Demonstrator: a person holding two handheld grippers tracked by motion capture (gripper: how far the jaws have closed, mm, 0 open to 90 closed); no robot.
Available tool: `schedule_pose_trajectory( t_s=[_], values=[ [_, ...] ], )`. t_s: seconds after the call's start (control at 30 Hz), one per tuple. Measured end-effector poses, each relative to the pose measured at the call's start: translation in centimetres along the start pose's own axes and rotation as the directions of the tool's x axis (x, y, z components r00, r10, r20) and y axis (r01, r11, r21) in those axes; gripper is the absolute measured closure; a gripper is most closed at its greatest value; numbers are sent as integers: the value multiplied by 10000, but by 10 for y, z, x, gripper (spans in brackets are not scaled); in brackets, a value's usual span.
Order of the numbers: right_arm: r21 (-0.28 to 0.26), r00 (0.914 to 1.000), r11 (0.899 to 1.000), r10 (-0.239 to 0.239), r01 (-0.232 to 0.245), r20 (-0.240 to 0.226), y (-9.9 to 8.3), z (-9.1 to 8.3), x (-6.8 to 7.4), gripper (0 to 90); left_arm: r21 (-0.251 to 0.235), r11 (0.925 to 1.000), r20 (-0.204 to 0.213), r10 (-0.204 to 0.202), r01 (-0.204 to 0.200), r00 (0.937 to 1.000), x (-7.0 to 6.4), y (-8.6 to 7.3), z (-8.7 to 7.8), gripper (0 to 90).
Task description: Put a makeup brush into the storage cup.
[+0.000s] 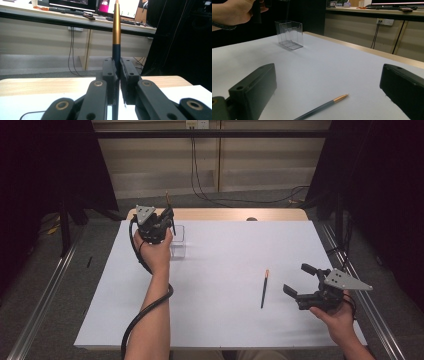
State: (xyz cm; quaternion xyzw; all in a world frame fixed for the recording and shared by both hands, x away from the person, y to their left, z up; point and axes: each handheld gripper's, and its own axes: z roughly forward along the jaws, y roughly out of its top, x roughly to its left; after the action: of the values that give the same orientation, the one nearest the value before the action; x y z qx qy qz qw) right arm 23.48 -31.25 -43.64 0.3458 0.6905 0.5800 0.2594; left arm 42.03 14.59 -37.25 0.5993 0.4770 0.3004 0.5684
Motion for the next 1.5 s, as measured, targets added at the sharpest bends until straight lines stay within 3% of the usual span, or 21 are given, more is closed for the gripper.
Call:
schedule_pose_trajectory(
  t_s=[0.33, 0.9, 1.5],
  values=[
    [34, 10000, 10000, -13, 13, 18, -1, 0, -1, 3, -61, 10000, -18, -2, 2, 10000, 0, 1, 5, 836],
    [51, 10000, 10000, 1, -1, -12, -1, 1, -1, 3, 19, 10000, 60, 70, -70, 10000, 3, -12, 12, 836],
    [41, 10000, 10000, 9, -9, -56, -1, 1, 0, 3, -69, 9983, 256, 580, -578, 9980, 0, -19, 15, 836]
  ],
)
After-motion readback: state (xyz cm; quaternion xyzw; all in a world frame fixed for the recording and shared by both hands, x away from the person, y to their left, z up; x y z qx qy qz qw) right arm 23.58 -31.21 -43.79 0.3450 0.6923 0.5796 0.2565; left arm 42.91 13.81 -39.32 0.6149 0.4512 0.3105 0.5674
